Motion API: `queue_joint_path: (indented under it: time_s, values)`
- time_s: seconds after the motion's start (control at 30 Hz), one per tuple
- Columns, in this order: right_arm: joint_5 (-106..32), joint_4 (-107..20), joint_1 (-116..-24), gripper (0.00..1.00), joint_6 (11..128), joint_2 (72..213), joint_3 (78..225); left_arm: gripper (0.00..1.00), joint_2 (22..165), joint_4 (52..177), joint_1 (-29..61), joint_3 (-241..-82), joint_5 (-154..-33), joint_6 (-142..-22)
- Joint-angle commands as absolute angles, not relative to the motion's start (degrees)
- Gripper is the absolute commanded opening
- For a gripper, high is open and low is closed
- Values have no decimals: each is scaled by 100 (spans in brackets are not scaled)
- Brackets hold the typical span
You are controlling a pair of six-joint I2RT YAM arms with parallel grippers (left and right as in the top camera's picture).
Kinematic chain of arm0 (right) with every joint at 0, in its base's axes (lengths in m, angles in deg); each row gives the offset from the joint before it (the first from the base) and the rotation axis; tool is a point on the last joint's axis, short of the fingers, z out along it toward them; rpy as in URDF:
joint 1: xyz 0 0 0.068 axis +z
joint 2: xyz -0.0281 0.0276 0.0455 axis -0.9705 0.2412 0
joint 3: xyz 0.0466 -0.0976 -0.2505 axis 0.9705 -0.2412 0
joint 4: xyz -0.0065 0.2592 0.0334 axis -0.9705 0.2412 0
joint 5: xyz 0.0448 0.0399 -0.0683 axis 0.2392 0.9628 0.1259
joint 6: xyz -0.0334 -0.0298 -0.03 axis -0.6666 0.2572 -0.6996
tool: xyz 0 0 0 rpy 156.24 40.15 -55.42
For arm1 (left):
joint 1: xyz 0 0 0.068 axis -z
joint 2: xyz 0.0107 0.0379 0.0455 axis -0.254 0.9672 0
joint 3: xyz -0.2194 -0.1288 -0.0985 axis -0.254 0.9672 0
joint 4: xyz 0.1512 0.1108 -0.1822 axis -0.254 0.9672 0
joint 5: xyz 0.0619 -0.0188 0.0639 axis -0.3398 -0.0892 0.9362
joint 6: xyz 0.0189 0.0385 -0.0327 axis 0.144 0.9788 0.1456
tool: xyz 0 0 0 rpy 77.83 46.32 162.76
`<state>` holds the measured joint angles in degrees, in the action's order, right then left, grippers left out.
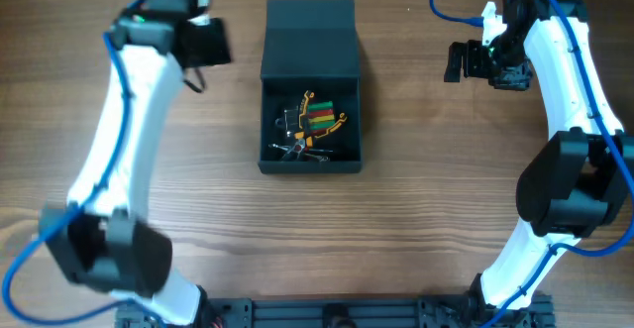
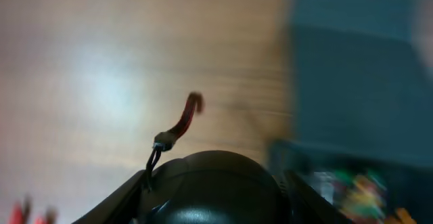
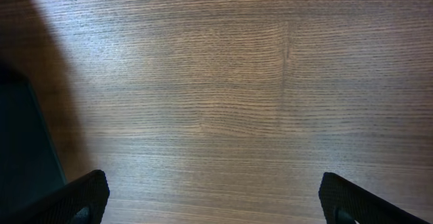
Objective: Pack container
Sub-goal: 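Lift the tape measure with the left gripper toward the green box, then lower the tape measure into the box and open the left gripper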
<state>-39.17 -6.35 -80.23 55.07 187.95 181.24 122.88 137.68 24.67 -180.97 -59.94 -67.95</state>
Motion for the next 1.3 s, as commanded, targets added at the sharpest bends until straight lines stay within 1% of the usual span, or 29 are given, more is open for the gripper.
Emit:
queue_joint_path:
  time_s: [0.0,0.07,0.27,0.77,1.13,1.17,1.2,1.27]
  values:
    - [-3825,-650,-8023,100,5448,18852,18111,4,12015,13816,3367,-18117,-5965,-4986]
    - [-3825,-648,-8023,100,5444,18852,18111,4,12070,13958,3676,-18115,-5965,-4568]
    - [-3825,-653,-8023,100,5437,18852,18111,4,12420,14175,4098,-18115,-5972,-4426]
    - [-3828,-648,-8025,100,5326,18852,18111,4,13908,14455,4060,-18115,-6011,-4457]
    - [-3828,-598,-8025,100,5291,18852,18111,4,14365,14540,3868,-18115,-6228,-4605]
    - [-3828,-585,-8025,100,5293,18852,18111,5,14374,14540,3840,-18115,-6298,-4605]
    - [-3828,-580,-8025,100,5289,18852,18111,11,14376,14538,3811,-18115,-6339,-4603]
    - [-3828,-578,-8025,100,5289,18852,18111,30,14376,14533,3767,-18115,-6346,-4603]
